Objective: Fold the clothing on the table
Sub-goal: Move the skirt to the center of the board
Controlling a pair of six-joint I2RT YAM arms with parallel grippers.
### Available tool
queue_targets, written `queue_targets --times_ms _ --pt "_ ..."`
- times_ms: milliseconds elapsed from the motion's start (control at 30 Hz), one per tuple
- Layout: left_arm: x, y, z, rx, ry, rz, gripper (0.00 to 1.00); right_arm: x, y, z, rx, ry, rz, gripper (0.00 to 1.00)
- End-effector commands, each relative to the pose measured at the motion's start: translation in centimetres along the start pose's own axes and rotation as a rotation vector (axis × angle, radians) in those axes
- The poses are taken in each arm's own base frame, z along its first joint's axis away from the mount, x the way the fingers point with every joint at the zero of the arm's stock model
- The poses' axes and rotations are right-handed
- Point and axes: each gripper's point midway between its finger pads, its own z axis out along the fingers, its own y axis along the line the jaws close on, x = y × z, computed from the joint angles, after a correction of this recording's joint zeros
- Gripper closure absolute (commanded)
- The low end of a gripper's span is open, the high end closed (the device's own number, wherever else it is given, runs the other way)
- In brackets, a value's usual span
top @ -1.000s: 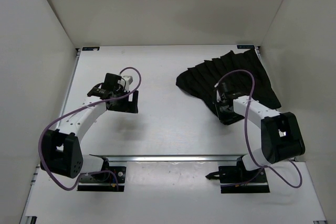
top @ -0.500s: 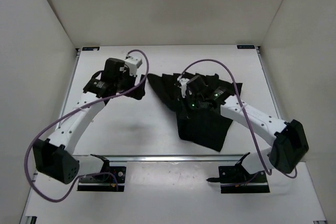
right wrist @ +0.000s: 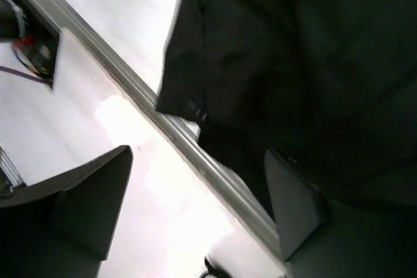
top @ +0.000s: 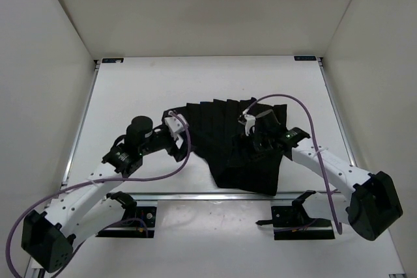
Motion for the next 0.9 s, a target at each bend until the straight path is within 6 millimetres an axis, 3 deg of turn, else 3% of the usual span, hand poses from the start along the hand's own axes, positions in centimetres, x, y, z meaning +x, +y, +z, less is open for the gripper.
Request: queue_targets --times_ms 0,67,133,200,267,367,533,600,867 --pt "-1.2 -2.2 1.4 0.107 -0.009 0.119 0.02 -1.3 -0.8 -2.1 0.045 -0.103 -0.001 0.16" --pt "-1.1 -3.5 2.2 0.174 0.016 0.142 0.01 -0.9 -3.5 -4.1 0.145 -0.107 0.03 0.15" --pt "0.1 -4.3 3.4 0.224 0.089 0.182 0.02 -0.9 -8.1 -7.2 0.281 -0.159 0.167 0.15" --pt "2.0 -5.4 4.1 0.269 0.171 0.267 0.01 0.3 -11.1 -9.7 0.408 -0.187 0.328 0.15" --pt "3.7 -7.2 4.9 0.333 0.234 0.321 0.02 0.2 -13.1 -12.0 0.482 -0.24 0.402 0.14" --pt "4.6 -8.7 6.1 0.388 0.252 0.35 0.01 1.8 -13.6 -11.7 0.526 -0.214 0.509 0.15" --pt "5.0 -9.3 8.8 0.412 0.25 0.43 0.01 8.0 -12.5 -7.5 0.476 0.042 0.673 0.17" --pt "5.4 -9.0 9.7 0.406 0.259 0.46 0.01 8.8 -11.5 -6.3 0.413 0.058 0.682 0.18" --pt "3.8 -6.0 13.7 0.323 0.241 0.439 0.01 11.5 -10.4 -4.5 0.375 0.097 0.75 0.23"
